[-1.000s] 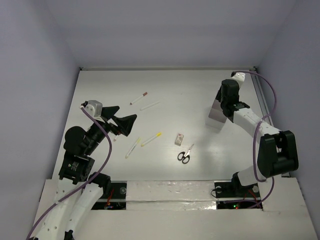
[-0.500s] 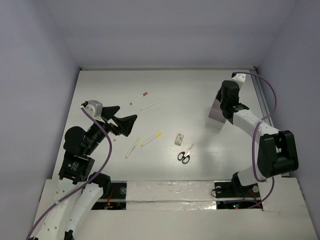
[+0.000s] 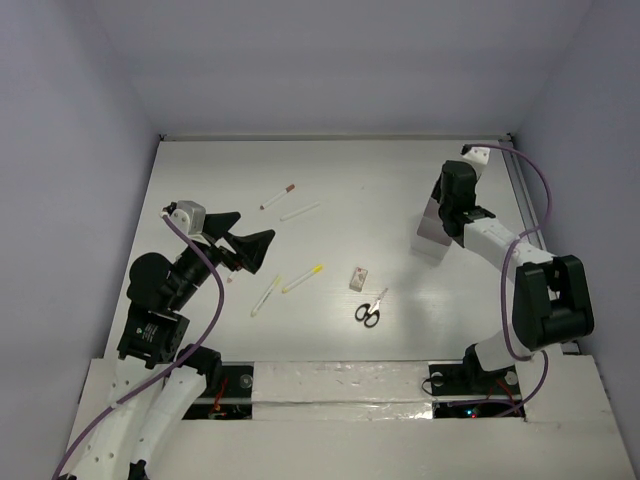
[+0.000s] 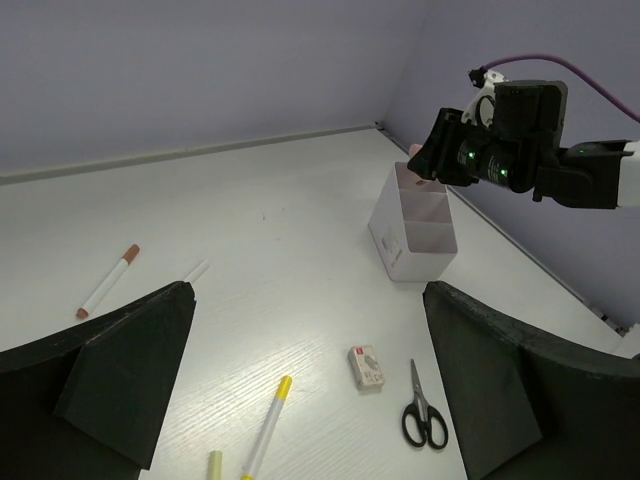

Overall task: Sort the stationery into containers
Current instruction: Place the stationery in the storage box, then pick up the stationery from the center of the board.

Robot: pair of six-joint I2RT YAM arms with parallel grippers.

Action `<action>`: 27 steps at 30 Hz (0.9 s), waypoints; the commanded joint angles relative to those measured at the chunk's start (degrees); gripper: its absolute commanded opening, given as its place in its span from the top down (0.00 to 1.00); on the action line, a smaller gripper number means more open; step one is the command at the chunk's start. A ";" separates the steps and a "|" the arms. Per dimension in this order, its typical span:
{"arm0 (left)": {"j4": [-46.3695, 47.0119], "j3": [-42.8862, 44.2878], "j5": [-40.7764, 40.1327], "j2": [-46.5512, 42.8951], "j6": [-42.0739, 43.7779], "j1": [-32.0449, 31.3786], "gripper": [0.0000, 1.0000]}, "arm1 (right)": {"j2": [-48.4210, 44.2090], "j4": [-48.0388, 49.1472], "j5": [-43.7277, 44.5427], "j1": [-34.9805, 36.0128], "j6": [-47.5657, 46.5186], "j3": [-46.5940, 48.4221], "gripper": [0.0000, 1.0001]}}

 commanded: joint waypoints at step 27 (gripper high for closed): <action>3.88 -0.74 2.28 0.31 0.33 -0.28 0.01 | -15.43 -6.85 -18.11 8.47 7.47 -7.43 0.36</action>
